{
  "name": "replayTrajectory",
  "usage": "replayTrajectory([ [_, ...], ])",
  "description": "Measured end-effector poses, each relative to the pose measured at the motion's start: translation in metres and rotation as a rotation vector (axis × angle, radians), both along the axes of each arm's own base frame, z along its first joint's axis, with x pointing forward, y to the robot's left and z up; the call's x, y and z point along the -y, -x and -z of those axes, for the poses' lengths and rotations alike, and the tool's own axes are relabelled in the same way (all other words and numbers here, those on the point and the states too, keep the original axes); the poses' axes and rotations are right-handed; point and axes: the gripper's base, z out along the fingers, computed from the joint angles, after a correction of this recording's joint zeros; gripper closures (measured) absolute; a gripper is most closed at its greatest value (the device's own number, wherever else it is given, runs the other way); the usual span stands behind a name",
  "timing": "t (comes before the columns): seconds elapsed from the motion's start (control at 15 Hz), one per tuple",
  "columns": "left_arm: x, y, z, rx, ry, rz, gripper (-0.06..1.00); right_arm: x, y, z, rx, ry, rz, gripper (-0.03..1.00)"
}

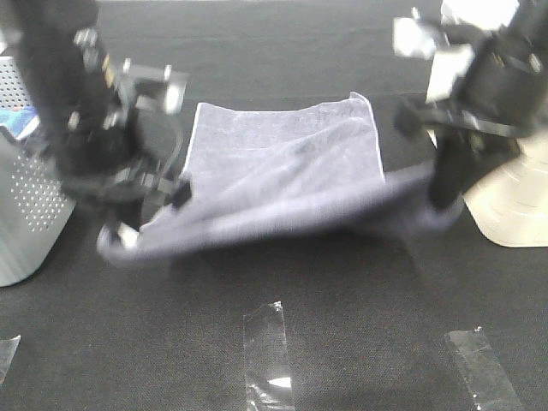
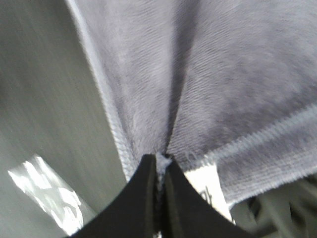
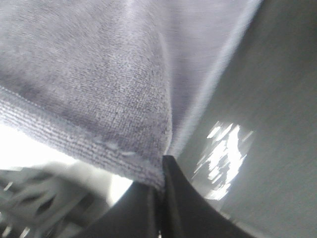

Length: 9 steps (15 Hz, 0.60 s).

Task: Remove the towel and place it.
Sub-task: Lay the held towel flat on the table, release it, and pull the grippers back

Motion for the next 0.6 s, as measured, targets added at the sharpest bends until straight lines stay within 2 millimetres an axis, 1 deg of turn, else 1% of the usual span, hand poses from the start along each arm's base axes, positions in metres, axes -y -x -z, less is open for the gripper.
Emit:
replayTrajectory([
  [0.2,0.01,0.036,0.018,-0.072,-0.035,0.026,0.94,0.01,0.037,0.021,-0.099,-0.001,0.016,0.97],
  [0.33,0.016,0.061,0.024,-0.102,-0.061,0.055,0.94,0.014,0.058,0.034,-0.153,-0.018,0.037,0.97],
  [0.53,0.016,0.099,0.036,-0.161,-0.087,0.034,0.94,0.019,0.084,0.05,-0.216,-0.046,0.073,0.97],
  [0.6,0.017,0.104,0.038,-0.171,-0.094,0.023,0.94,0.02,0.089,0.053,-0.226,-0.05,0.078,0.97],
])
